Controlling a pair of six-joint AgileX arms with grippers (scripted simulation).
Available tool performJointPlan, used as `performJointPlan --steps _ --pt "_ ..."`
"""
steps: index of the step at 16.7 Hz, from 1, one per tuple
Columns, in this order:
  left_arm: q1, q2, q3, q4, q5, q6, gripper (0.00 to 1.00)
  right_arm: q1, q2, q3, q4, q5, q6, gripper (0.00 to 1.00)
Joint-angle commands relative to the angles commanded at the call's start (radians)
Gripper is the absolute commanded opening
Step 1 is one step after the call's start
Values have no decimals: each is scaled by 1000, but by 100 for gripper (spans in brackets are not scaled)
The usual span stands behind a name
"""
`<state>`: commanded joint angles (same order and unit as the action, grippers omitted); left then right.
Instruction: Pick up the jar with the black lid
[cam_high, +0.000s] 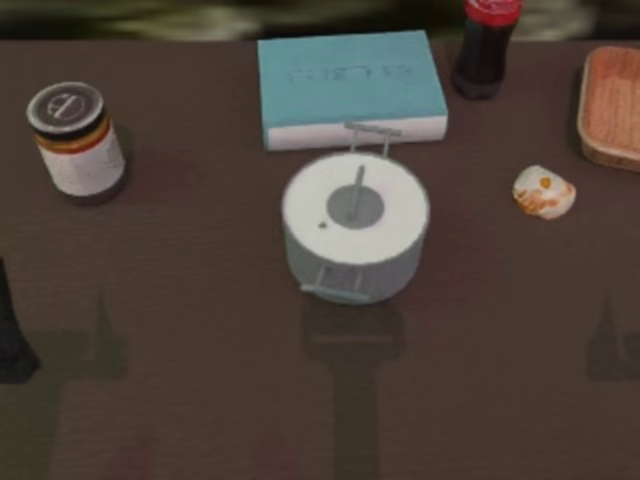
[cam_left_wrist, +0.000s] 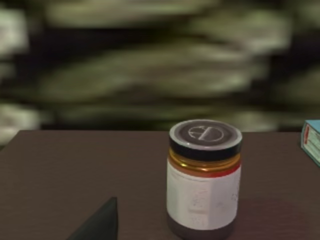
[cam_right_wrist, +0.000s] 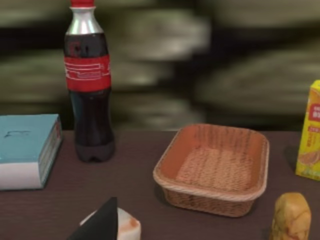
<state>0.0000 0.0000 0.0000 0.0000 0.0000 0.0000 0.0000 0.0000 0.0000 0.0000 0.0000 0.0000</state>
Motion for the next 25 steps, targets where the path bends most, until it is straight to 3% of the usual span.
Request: performJointPlan --steps 5,11,17,25 --pt "-2 42 32 -31 7 7 100 0 0 0 0 0 0 100" --pt "-17 342 272 -238 47 57 100 0 0 0 0 0 0 100" --pt "-30 833 704 -558 79 136 100 0 0 0 0 0 0 100" --pt "-35 1590 1450 -1007 97 261 100 0 0 0 0 0 0 100"
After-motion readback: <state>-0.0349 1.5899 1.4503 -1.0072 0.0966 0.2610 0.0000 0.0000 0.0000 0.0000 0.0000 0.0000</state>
